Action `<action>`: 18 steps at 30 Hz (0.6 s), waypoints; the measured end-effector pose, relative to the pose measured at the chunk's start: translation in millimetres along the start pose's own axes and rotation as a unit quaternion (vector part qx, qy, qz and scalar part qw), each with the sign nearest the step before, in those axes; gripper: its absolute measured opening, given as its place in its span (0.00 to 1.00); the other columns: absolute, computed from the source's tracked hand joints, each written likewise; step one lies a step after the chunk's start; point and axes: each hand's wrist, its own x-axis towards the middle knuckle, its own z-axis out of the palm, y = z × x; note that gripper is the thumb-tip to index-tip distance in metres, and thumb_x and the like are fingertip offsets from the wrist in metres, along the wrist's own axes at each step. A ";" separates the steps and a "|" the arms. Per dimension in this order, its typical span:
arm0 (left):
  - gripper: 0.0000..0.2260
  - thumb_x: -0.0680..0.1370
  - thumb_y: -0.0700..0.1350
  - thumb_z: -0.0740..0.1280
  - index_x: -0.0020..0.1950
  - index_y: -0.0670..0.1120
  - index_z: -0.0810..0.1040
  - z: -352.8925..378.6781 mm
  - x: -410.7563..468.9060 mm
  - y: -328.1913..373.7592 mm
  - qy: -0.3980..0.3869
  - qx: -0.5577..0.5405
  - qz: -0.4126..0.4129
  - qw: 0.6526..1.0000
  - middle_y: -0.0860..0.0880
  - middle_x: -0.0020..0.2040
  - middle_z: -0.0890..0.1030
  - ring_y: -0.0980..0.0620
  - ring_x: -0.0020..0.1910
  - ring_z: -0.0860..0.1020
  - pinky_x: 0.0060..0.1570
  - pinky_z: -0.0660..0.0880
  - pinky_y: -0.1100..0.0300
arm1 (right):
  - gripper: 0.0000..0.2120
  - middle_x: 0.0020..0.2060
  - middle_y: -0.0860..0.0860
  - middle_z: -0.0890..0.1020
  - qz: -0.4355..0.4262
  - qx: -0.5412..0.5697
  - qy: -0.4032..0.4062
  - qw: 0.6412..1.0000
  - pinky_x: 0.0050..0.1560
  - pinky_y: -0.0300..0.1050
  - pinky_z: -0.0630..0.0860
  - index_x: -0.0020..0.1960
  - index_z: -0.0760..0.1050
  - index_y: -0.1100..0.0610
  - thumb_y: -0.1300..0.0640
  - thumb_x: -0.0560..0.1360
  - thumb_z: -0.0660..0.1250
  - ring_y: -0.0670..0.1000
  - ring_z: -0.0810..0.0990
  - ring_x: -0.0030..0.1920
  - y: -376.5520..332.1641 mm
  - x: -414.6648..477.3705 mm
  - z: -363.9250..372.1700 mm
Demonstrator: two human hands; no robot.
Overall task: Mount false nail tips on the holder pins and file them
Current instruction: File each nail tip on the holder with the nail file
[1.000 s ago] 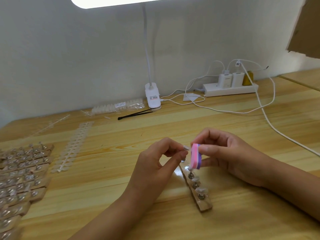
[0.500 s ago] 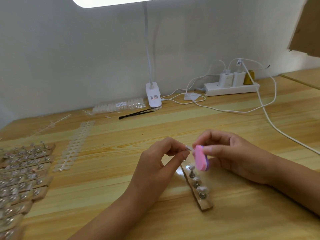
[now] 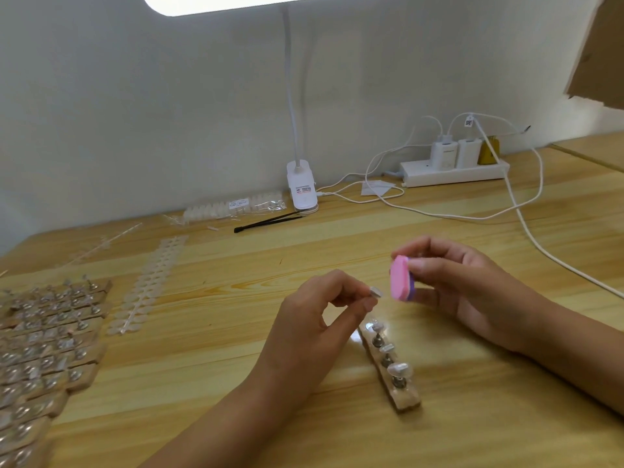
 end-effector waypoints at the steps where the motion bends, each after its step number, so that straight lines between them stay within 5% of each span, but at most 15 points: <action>1: 0.04 0.76 0.44 0.71 0.46 0.54 0.79 -0.3 0.1 -0.5 0.003 -0.001 0.000 1.000 0.56 0.43 0.83 0.51 0.47 0.80 0.49 0.76 0.56 | 0.10 0.42 0.51 0.83 0.008 -0.008 -0.033 0.999 0.42 0.39 0.80 0.48 0.84 0.53 0.57 0.66 0.76 0.46 0.83 0.43 1.1 -1.1 0.7; 7: 0.03 0.76 0.45 0.71 0.46 0.53 0.80 0.2 -0.1 -0.8 0.000 0.004 0.005 1.000 0.57 0.43 0.83 0.52 0.46 0.80 0.48 0.76 0.60 | 0.12 0.46 0.51 0.84 -0.036 0.009 0.002 0.999 0.49 0.40 0.80 0.51 0.83 0.52 0.56 0.68 0.73 0.48 0.83 0.48 3.3 1.7 -1.4; 13: 0.03 0.76 0.43 0.72 0.48 0.50 0.80 -1.6 1.4 -1.0 0.016 -0.010 0.011 1.000 0.57 0.43 0.83 0.55 0.46 0.81 0.49 0.77 0.62 | 0.12 0.49 0.52 0.83 -0.019 -0.034 -0.096 0.995 0.50 0.42 0.80 0.57 0.82 0.54 0.58 0.73 0.71 0.50 0.83 0.51 5.9 -1.8 2.7; 18: 0.04 0.76 0.43 0.71 0.49 0.51 0.80 -0.8 1.9 -0.5 0.007 -0.039 0.009 0.999 0.54 0.44 0.84 0.51 0.47 0.82 0.50 0.77 0.61 | 0.17 0.50 0.51 0.82 -0.024 -0.025 -0.047 0.998 0.52 0.43 0.80 0.60 0.81 0.53 0.55 0.72 0.70 0.50 0.83 0.53 1.6 -1.8 0.6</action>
